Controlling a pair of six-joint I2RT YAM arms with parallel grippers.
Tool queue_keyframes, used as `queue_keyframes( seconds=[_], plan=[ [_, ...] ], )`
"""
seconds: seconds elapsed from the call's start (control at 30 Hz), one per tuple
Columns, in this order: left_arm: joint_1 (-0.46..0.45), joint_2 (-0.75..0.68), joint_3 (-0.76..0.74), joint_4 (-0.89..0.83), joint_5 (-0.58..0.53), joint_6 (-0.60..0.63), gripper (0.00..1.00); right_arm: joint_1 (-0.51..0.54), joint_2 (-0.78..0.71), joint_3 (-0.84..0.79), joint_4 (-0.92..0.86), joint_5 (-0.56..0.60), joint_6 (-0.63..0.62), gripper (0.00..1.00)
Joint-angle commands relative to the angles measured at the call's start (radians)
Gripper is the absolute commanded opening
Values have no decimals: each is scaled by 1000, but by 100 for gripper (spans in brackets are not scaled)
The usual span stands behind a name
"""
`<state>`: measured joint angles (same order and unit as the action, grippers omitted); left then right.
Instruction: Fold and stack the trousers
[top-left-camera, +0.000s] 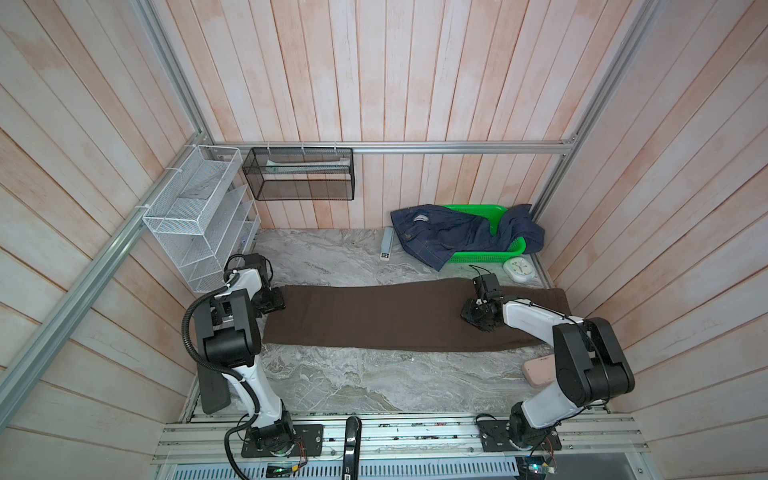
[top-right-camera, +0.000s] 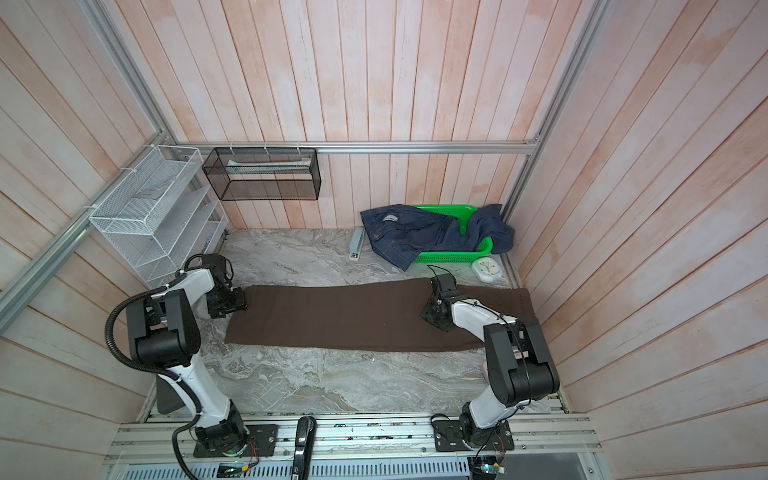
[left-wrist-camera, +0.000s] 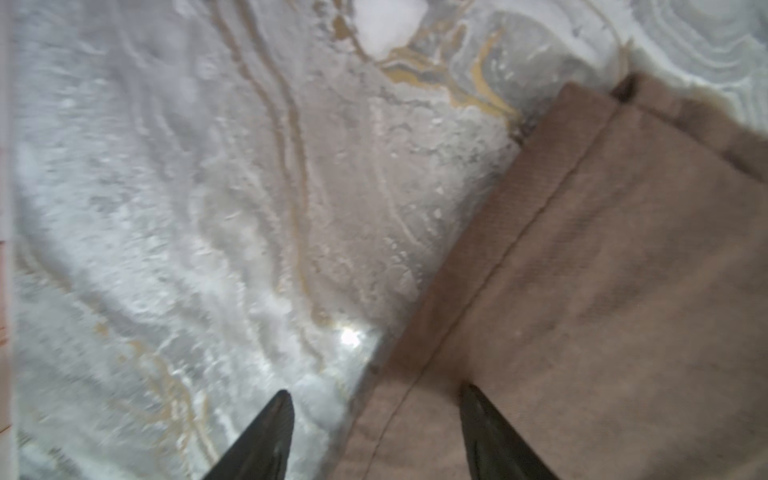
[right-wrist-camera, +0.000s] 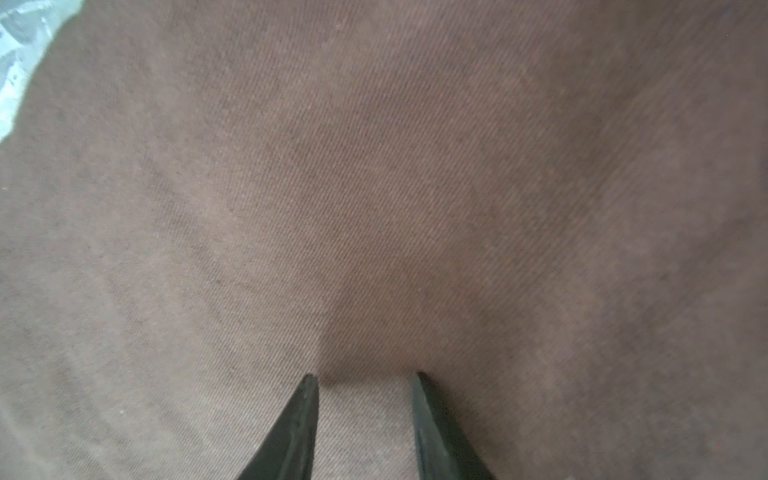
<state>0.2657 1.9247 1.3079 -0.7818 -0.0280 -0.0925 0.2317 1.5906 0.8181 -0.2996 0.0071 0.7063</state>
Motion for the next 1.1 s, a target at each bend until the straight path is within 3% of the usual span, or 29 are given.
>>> queue_keyframes(
  seconds=[0.0,0.27,0.5,0.67,0.93,1.07],
  plan=[
    [20,44,10,-17,86,6,67,-9,6,-14,-123,40,-8,41],
    [18,101,17,-65,153,10,63,-9,2,-10,-115,28,-8,41],
    [19,65,27,-69,89,9,65,-8,-10,-5,-111,18,-5,41],
    [-1,106,11,-85,160,9,48,-8,-6,-7,-105,13,-3,41],
    [-66,128,-13,-95,222,10,45,-6,-6,-13,-99,3,1,41],
    [-68,115,-24,-95,222,10,29,-3,-12,-15,-97,5,2,41]
  ],
)
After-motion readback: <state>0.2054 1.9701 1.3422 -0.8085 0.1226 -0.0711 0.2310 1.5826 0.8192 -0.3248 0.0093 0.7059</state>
